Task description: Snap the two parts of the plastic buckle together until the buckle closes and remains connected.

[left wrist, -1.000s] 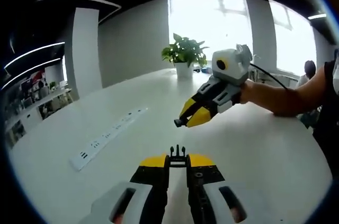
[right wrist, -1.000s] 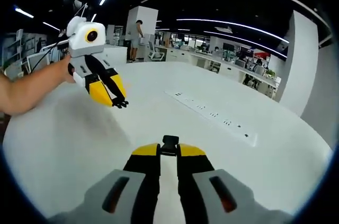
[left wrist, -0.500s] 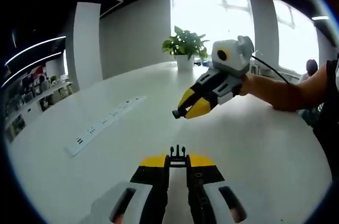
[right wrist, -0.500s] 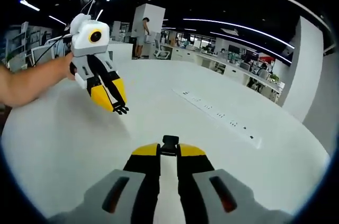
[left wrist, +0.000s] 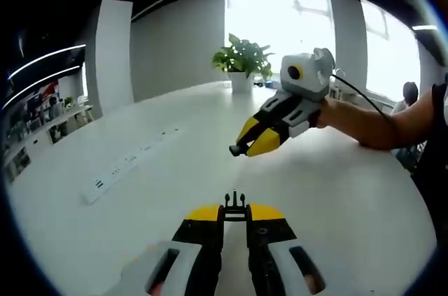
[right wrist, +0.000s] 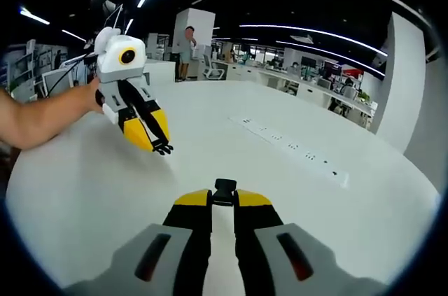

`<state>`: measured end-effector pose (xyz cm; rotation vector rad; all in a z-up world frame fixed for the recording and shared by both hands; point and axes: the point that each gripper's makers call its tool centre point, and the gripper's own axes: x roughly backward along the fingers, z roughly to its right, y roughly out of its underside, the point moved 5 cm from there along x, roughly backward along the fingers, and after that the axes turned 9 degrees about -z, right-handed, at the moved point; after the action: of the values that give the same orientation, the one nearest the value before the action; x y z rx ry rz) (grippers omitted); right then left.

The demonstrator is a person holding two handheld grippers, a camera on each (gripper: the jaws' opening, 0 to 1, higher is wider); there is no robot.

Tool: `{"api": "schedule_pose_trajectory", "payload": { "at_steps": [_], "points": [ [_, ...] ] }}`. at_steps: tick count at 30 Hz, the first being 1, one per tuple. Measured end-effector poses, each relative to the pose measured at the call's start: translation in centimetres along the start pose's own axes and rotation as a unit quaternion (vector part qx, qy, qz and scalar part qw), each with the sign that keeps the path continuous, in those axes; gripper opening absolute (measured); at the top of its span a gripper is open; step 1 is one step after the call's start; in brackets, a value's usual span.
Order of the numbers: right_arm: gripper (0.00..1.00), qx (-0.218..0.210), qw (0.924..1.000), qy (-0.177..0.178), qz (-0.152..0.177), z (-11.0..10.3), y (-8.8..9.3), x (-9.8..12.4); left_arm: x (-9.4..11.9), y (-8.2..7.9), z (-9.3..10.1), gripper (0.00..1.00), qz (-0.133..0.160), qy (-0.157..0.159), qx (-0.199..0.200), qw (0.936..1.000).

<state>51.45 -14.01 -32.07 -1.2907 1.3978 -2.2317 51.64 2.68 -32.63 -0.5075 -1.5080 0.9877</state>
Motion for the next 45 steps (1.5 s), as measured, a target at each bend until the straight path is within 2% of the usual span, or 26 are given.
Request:
{"api": "schedule_pose_trajectory", "payload": {
  "at_steps": [5, 7, 13, 21, 26, 45],
  "points": [
    [0.09, -0.004, 0.9999, -0.008, 0.008, -0.5, -0.1, 0.4, -0.3, 0.9, 0.5, 0.1, -0.01, -0.001, 0.002, 0.9999],
    [0.09, -0.004, 0.9999, -0.01, 0.006, -0.7, -0.1, 0.7, -0.4, 0.9, 0.8, 0.1, -0.006, 0.01, 0.005, 0.9999],
    [0.09, 0.004, 1.0, -0.007, -0.001, -1.3, 0.0, 1.1, -0.2, 0.8, 1.3, 0.1, -0.006, 0.002, -0.002, 1.0],
    [0.09, 0.007, 0.9999, -0.01, 0.003, -2.2, -0.5, 1.7, 1.3, 1.5, 2.3, 0.1, 0.001, -0.014, -0.01, 0.9999],
    [0.09, 0.006, 0.9998, -0.019, 0.005, -2.9, -0.6, 1.9, 2.4, 0.9, 2.7, 0.1, 0.014, -0.017, -0.008, 0.9997],
    [0.09, 0.018, 0.9996, -0.021, -0.002, -4.5, -0.3, 2.4, 2.5, 1.8, 3.9, 0.1, 0.005, -0.018, -0.008, 0.9998]
  ]
}}
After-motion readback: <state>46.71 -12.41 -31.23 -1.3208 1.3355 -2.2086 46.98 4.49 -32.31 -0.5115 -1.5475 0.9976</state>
